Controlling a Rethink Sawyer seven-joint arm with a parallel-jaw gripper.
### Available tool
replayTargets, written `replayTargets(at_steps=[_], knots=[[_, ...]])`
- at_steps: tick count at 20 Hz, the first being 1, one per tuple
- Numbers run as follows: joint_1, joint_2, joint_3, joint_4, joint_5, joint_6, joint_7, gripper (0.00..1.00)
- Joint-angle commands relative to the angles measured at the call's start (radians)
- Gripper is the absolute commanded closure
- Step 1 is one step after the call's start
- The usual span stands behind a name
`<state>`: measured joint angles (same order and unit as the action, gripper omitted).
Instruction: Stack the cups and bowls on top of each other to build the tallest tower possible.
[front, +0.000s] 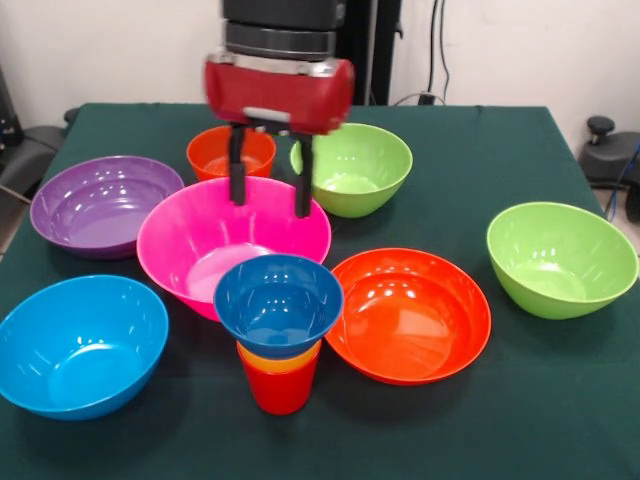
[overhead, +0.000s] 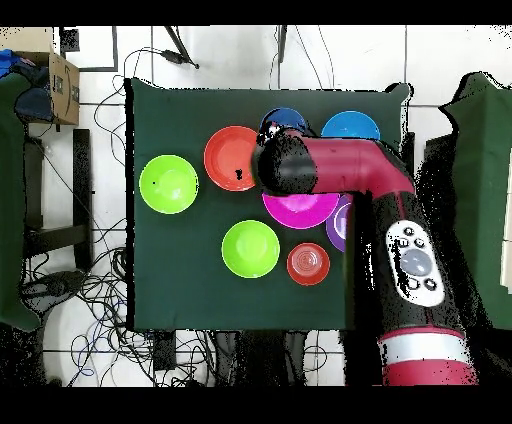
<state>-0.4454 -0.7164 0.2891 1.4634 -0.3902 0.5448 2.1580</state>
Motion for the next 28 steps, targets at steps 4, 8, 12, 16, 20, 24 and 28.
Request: replayTargets(at_steps=[4, 8, 12, 16, 20, 24, 28], knots=[[0.173, 0.086, -0.045, -0.194, 0.059, 0.531, 0.065, 0.0], [0.191, 0.08, -0.061, -0.157, 0.078, 0.59, 0.086, 0.0], [0.207, 0.051, -0.084, -0.113, 0.078, 0.637, 0.074, 0.0], [0.204, 0.026, -0.096, -0.046, 0.083, 0.628, 0.048, 0.0], [0.189, 0.004, -0.104, 0.007, 0.078, 0.589, 0.008, 0.0], [0.174, -0.018, -0.113, 0.036, 0.073, 0.61, -0.046, 0.0], [0.133, -0.038, -0.105, 0.108, 0.088, 0.559, -0.092, 0.0]])
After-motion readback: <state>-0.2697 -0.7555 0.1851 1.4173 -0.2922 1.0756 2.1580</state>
